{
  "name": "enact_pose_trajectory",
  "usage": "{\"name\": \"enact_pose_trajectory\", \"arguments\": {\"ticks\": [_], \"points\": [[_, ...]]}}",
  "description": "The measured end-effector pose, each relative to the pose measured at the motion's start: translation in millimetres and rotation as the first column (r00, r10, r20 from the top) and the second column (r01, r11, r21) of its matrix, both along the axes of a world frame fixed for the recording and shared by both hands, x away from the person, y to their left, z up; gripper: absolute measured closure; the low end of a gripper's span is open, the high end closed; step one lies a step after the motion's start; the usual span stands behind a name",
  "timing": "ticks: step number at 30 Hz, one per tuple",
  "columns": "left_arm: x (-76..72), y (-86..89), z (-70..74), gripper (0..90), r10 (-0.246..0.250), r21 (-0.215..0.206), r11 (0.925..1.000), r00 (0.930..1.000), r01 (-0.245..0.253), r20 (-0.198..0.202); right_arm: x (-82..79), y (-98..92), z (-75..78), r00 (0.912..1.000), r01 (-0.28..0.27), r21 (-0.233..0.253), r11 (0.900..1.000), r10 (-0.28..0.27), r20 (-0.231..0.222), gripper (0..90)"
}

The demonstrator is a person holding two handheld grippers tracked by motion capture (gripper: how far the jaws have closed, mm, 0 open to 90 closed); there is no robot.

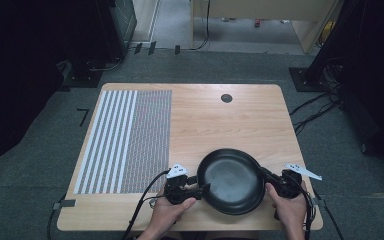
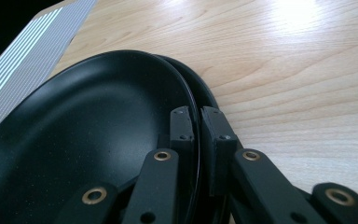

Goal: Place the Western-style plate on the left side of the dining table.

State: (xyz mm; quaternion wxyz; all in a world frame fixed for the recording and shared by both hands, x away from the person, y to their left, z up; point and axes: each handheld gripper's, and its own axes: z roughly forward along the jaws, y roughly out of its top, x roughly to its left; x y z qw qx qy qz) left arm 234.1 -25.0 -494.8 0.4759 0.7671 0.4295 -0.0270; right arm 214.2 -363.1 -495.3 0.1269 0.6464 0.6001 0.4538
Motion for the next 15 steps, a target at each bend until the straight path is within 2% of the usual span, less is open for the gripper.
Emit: {"name": "enact_pose_trajectory", "arguments": {"ticks": [7,11,15], "points": [[0.4,0.7,1.1,40.2,0.001,0.015,0.9999,1.0,-0.001,0.008,1.2,5.9,-1.4,0.9993,-0.037,0.007,0.999,0.037,-0.004,83.5],[5.0,10.6,8.3,40.9,0.038,-0.011,0.9992,0.9992,-0.038,0.009,1.5,8.0,-1.9,0.999,-0.045,0.011,0.999,0.045,-0.006,83.4],[8.0,15.7,10.9,44.6,0.04,-0.027,0.9988,0.9992,-0.04,-0.003,1.0,8.7,-1.7,0.999,-0.045,0.007,0.999,0.045,-0.006,83.3]]}}
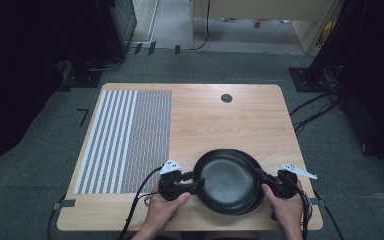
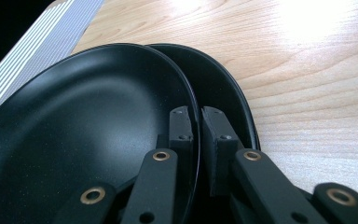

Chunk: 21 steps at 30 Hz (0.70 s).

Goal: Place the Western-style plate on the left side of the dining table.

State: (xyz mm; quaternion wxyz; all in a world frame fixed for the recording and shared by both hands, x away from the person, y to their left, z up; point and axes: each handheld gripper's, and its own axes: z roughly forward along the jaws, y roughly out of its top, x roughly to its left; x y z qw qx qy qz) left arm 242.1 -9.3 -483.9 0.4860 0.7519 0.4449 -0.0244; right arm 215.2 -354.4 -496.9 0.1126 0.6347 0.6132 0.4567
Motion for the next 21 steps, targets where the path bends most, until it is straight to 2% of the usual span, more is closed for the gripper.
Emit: {"name": "enact_pose_trajectory", "arguments": {"ticks": [4,8,12,21], "points": [[0.8,0.2,-0.9,47.3,-0.003,-0.001,1.0,0.9999,0.003,-0.016,-0.3,0.7,0.3,1.0,0.002,-0.009,1.0,-0.002,0.003,83.3],[1.0,0.6,-0.9,48.4,-0.005,-0.001,1.0,0.9998,0.005,-0.017,-0.5,-0.2,0.2,1.0,0.002,0.0,1.0,-0.002,-0.002,83.5],[0.6,0.5,-0.5,48.4,-0.002,0.0,1.0,0.9998,0.002,-0.019,-0.2,0.5,1.1,1.0,0.0,-0.01,1.0,0.0,-0.003,83.4],[-1.2,1.7,2.7,50.4,0.014,-0.001,0.9999,0.9997,-0.014,-0.018,0.8,-0.1,-0.8,1.0,-0.007,0.016,1.0,0.007,-0.005,83.5]]}}
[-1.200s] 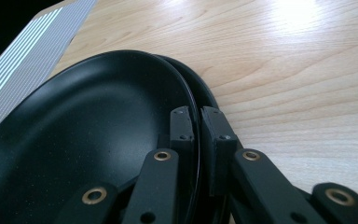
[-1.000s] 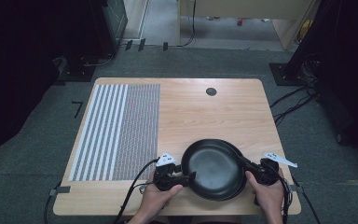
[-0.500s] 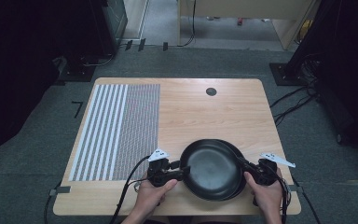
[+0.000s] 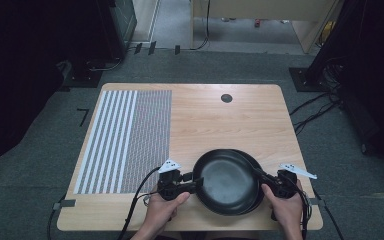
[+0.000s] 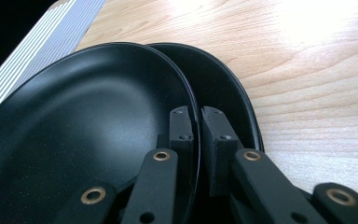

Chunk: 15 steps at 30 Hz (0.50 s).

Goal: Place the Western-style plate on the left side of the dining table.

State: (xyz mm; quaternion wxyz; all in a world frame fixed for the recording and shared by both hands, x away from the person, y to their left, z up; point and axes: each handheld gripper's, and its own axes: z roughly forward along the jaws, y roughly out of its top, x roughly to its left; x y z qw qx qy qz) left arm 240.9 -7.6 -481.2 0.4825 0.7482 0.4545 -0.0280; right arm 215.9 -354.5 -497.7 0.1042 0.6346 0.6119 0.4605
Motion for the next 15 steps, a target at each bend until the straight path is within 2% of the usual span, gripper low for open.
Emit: {"name": "enact_pose_trajectory", "arguments": {"ticks": [9,15], "points": [[0.3,6.7,3.9,51.4,0.028,-0.019,0.9994,0.9996,-0.028,0.002,0.5,6.2,-1.4,0.9998,-0.017,0.009,1.0,0.018,-0.008,83.0],[-1.0,12.2,8.2,55.0,0.049,0.017,0.9986,0.9988,-0.049,-0.002,0.9,14.6,-1.7,0.9989,-0.046,0.004,0.999,0.046,-0.013,82.5]]}}
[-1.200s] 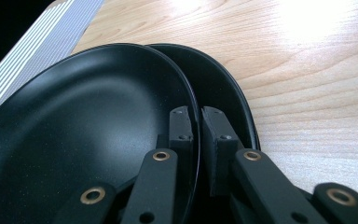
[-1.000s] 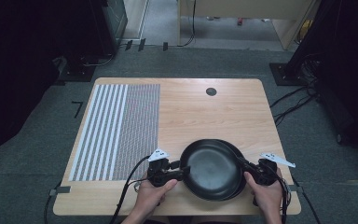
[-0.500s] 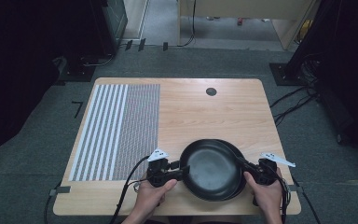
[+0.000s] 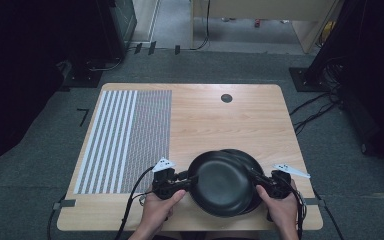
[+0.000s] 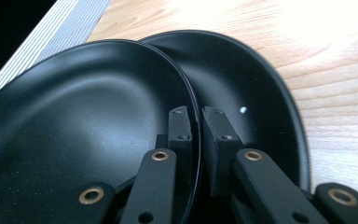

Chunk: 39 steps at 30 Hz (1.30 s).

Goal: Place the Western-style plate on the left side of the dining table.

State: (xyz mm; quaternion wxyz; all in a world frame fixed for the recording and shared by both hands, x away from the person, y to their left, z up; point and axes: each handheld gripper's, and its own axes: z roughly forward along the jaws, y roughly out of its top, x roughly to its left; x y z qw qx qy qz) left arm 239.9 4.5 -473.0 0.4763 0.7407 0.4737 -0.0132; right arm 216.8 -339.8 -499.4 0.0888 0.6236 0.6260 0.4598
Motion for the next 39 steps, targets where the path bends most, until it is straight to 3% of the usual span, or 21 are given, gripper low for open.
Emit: {"name": "enact_pose_trajectory", "arguments": {"ticks": [5,10,19,21,23,26,34,39], "points": [[-3.3,-1.9,-0.2,65.4,0.013,0.056,0.9983,0.9998,-0.014,0.017,0.1,1.8,-0.2,1.0,-0.01,0.001,1.0,0.01,-0.003,82.4],[-3.4,-2.7,-0.6,64.8,0.01,0.059,0.9982,0.9999,-0.011,0.012,0.1,2.2,0.1,1.0,-0.009,-0.004,1.0,0.009,-0.003,82.3],[0.4,1.1,-4.6,65.6,0.002,0.01,1.0,0.9996,-0.001,-0.03,-0.7,3.7,1.2,0.9999,-0.004,-0.009,1.0,0.004,-0.01,81.4],[0.4,1.3,-5.2,67.1,0.003,0.011,0.9999,0.9995,-0.003,-0.031,-0.8,3.6,1.5,0.9999,-0.003,0.001,1.0,0.003,-0.01,81.0],[1.2,3.0,-8.5,69.0,0.008,0.003,1.0,0.9991,-0.008,-0.041,-1.0,3.8,2.1,0.9998,-0.01,0.048,0.999,0.011,-0.014,78.9],[2.0,4.2,-9.6,69.5,0.011,-0.018,0.9998,0.9984,-0.012,-0.055,-1.0,3.9,3.0,0.9998,-0.009,0.053,0.999,0.01,-0.02,78.9],[2.8,4.5,-10.6,69.9,0.009,-0.02,0.9997,0.9987,-0.01,-0.051,-0.6,3.3,2.0,0.9994,-0.004,0.075,0.997,0.007,-0.035,78.5],[4.5,7.1,-13.4,70.4,0.002,-0.042,0.9991,0.9984,-0.005,-0.057,-1.1,3.4,2.4,0.999,0.0,0.108,0.994,0.004,-0.045,78.4]]}}
